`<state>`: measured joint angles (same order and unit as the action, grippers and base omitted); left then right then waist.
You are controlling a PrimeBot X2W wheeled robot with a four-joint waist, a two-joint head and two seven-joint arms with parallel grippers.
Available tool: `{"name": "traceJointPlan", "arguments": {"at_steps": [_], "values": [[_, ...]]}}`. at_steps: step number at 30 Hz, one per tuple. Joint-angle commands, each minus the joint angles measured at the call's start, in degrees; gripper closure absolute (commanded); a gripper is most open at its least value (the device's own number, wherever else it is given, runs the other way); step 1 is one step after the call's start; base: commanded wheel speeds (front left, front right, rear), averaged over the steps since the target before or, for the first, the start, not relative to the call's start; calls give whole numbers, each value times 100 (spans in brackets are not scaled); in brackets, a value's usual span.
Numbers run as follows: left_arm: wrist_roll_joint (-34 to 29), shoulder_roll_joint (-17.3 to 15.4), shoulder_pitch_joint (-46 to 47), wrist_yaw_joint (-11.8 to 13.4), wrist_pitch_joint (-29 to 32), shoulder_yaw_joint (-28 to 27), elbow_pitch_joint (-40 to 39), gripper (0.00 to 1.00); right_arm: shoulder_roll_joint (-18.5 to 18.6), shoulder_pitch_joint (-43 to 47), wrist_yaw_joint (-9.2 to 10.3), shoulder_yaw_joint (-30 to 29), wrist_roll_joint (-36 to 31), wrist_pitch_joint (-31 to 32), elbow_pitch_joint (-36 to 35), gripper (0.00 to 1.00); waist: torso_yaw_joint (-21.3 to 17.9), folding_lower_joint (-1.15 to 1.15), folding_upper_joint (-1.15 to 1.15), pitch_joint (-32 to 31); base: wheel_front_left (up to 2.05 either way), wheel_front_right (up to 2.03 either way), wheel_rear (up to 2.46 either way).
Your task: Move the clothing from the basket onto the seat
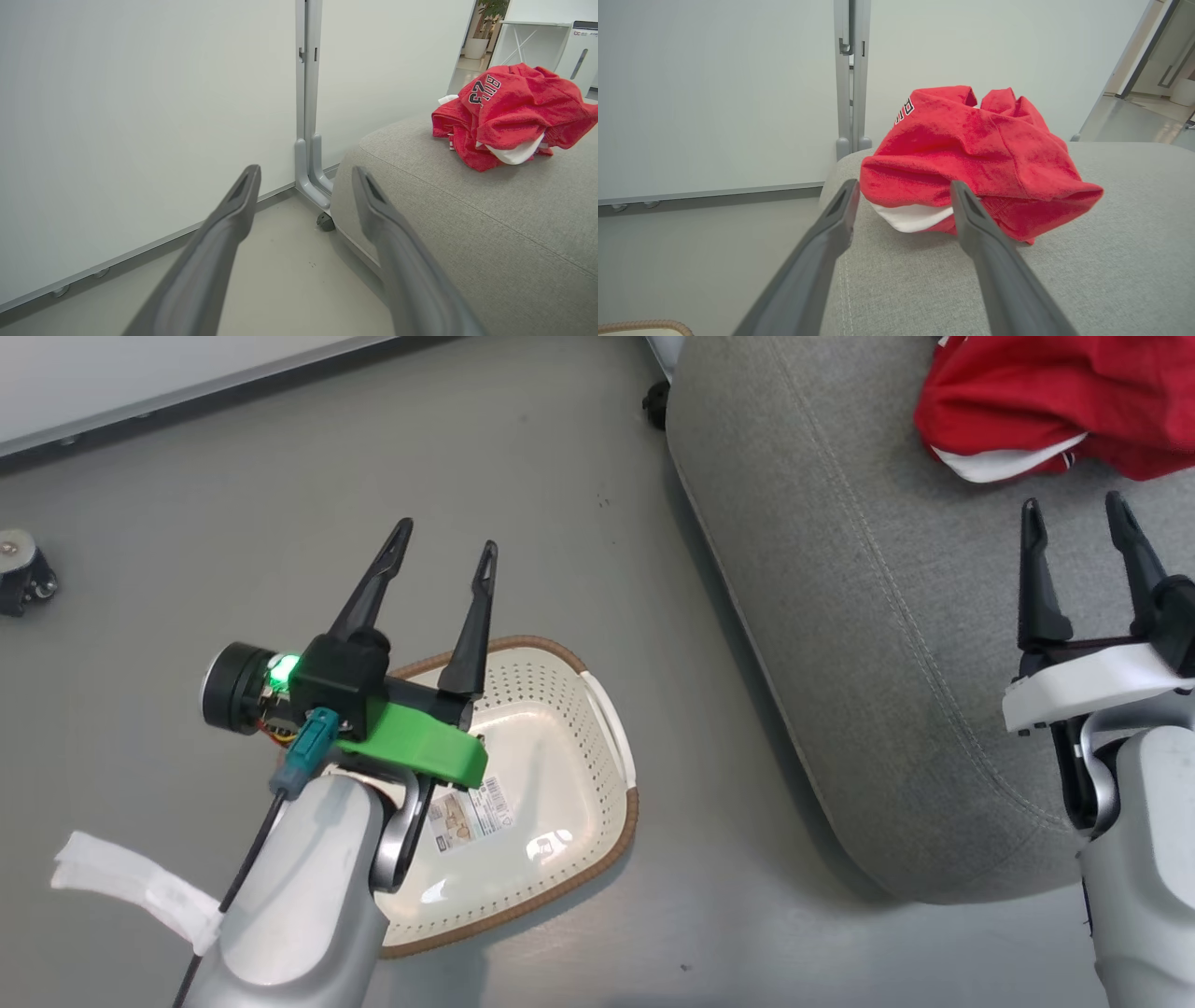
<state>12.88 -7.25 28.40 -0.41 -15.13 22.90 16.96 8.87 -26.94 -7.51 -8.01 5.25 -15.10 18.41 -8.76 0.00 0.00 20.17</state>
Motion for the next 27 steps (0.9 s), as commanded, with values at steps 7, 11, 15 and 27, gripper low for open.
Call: {"name": "traceJointPlan", "arguments": {"at_steps": [7, 11, 15, 27], "values": [[-47, 42, -710, 55, -2, -755, -224, 0, -148, 377, 5, 396, 86, -9, -309, 0, 724, 0, 0, -601, 0, 0, 0], [-93, 87, -1035, 72, -2, -1219, -367, 0, -246, 513, 4, 561, 99, -9, -436, 0, 939, 0, 0, -776, 0, 0, 0], [-149, 150, -1324, 50, -2, -1647, -512, 0, -330, 645, 4, 697, 95, -9, -517, 0, 1134, 0, 0, -939, 0, 0, 0], [-436, 344, -2067, -116, -2, -2258, -759, 0, -517, 1209, 4, 963, 3, -9, -815, 0, 1384, 0, 0, -1370, 0, 0, 0]]}}
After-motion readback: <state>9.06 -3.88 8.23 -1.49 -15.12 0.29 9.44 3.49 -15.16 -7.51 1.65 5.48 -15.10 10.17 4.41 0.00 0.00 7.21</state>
